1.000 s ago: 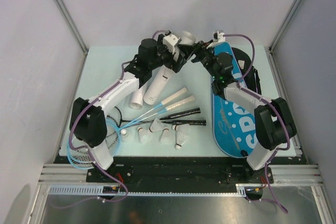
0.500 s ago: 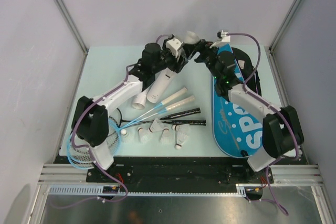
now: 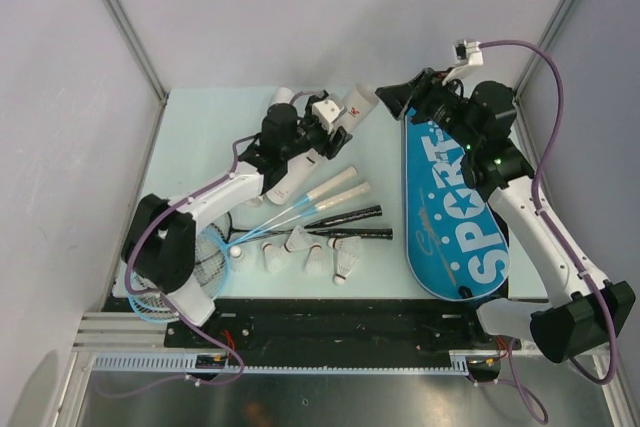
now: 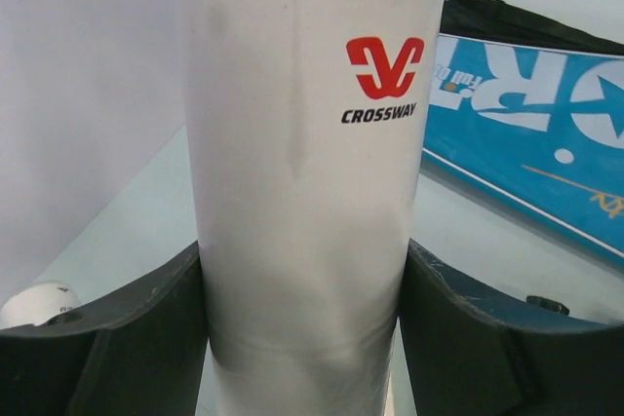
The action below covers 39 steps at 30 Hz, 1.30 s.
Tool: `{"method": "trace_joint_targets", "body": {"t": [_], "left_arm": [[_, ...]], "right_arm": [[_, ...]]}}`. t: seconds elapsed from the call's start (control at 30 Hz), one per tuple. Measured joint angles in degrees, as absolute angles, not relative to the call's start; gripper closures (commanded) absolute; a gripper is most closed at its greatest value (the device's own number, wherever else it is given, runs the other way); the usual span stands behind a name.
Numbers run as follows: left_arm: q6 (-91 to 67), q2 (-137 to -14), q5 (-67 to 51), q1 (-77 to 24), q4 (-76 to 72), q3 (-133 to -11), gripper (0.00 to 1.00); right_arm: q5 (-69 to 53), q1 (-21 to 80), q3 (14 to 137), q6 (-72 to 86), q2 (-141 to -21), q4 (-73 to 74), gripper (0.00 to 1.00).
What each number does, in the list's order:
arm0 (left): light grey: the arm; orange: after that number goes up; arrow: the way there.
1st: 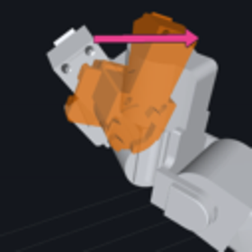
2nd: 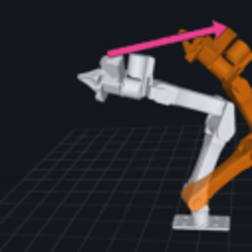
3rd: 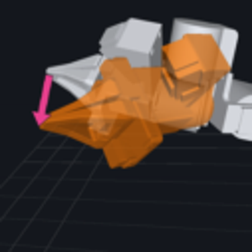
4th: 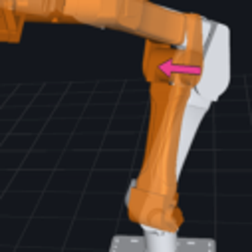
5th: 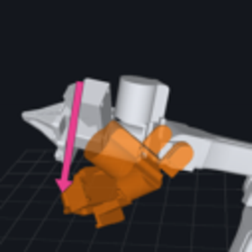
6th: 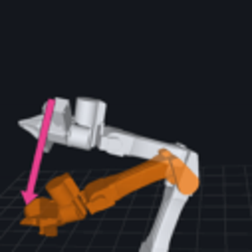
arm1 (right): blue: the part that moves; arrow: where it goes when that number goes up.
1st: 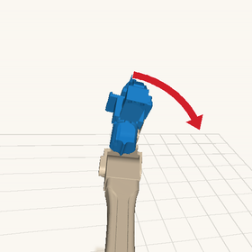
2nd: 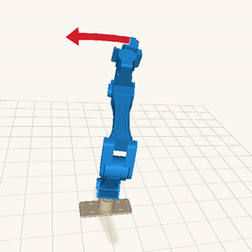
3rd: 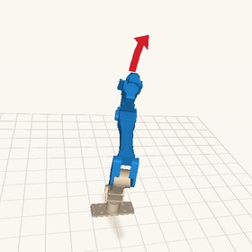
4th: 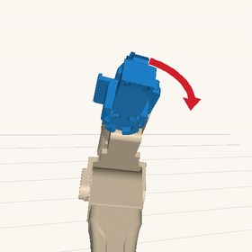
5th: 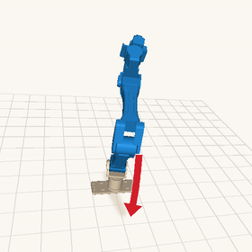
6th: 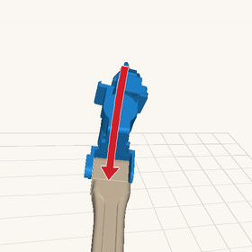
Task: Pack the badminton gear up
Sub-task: Open the lid of the shuttle tube.
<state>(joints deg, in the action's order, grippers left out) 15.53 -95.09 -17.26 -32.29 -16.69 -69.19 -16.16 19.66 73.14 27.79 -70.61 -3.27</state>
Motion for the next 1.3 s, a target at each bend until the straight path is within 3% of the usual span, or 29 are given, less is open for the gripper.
{"method": "trace_joint_targets", "body": {"t": [0.33,0.47,0.6,0.83,0.93,1.0,1.3], "left_arm": [[20.91,-88.4,-23.27,-33.06,-18.0,-61.3,0.53],[22.52,-86.8,-24.21,-33.54,-18.09,-59.37,0.54],[23.07,-86.48,-24.43,-33.82,-18.09,-58.92,0.55],[23.64,-85.91,-24.36,-34.02,-17.91,-58.35,0.58],[23.92,-85.54,-24.27,-34.13,-17.91,-58.04,0.62],[24.08,-85.38,-24.12,-34.3,-17.89,-57.84,0.63],[24.45,-85.32,-23.38,-34.87,-18.41,-57.82,0.7]], "right_arm": [[-23.49,21.85,75.9,22.5,-73.91,7.42,0.53],[-24.58,23.59,76.55,20.69,-74.78,10.15,0.57],[-24.95,25.36,76.75,19.44,-75.02,11.51,0.68],[-23.38,26.7,77.21,17.96,-75.57,12.58,0.74],[-22.98,26.94,77.28,17.8,-75.57,12.64,0.85],[-22.85,26.94,77.28,17.67,-75.57,12.71,1.0],[-25.96,24.27,73.63,21.78,-73.52,8.54,1.0]]}}
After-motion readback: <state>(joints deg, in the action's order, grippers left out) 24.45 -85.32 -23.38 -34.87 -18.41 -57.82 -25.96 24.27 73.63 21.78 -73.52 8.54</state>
